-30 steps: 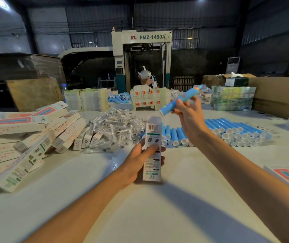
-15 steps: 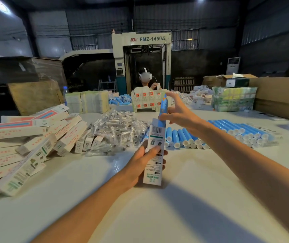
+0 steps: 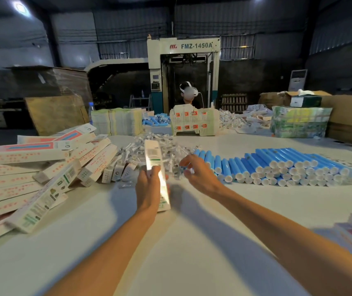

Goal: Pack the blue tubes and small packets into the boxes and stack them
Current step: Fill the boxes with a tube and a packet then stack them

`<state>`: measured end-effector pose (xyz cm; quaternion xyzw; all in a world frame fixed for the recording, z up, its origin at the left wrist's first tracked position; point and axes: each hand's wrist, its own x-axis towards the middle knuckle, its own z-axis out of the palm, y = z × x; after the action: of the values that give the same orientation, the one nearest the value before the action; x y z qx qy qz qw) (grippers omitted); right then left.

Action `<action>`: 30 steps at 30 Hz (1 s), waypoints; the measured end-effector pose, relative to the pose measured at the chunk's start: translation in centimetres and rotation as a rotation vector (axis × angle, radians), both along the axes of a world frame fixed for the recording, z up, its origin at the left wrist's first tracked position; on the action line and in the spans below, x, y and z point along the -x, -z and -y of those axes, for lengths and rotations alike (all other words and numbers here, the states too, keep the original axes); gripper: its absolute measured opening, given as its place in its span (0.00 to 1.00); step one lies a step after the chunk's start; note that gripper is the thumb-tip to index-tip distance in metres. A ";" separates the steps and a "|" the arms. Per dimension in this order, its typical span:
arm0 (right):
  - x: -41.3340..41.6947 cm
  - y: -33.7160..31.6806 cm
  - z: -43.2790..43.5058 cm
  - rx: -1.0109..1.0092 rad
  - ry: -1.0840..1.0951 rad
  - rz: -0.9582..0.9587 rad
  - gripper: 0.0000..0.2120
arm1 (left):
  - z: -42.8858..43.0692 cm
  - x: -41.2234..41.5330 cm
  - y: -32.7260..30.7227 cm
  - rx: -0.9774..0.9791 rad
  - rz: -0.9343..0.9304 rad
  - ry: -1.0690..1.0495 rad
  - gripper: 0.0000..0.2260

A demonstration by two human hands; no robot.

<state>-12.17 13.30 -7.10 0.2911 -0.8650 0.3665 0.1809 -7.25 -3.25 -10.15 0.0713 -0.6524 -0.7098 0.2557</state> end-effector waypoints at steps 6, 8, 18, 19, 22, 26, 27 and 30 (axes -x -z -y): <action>2.2 3.0 7.7 -0.254 -0.094 -0.149 0.23 | 3.5 1.6 0.3 -0.003 0.001 -0.451 0.16; 2.8 3.0 9.9 -0.347 -0.083 -0.239 0.24 | 3.8 1.8 0.2 0.004 -0.006 -0.472 0.16; 3.2 3.3 11.1 -0.328 -0.079 -0.425 0.06 | 2.8 1.6 -0.2 -0.006 -0.033 -0.403 0.15; 3.0 3.3 10.7 -0.295 -0.058 -0.427 0.06 | 2.5 1.4 -0.4 -0.025 -0.040 -0.366 0.17; 2.4 2.7 9.2 -0.209 0.004 -0.456 0.06 | 1.9 0.8 -0.7 -0.102 -0.072 -0.257 0.23; 1.2 1.3 5.6 -0.175 0.089 -0.462 0.08 | 1.4 0.9 -0.7 -0.226 -0.115 -0.123 0.14; 0.6 1.0 4.1 -0.136 0.111 -0.420 0.09 | 1.2 0.9 -0.8 -0.259 -0.122 -0.088 0.12; -1.4 0.2 -1.2 0.087 0.145 -0.190 0.05 | 0.3 0.5 -1.2 -0.325 -0.115 0.031 0.11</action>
<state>-10.77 14.45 -7.28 0.2531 -0.8460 0.3602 0.3007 -7.80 -3.58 -8.92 0.0609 -0.5144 -0.8127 0.2667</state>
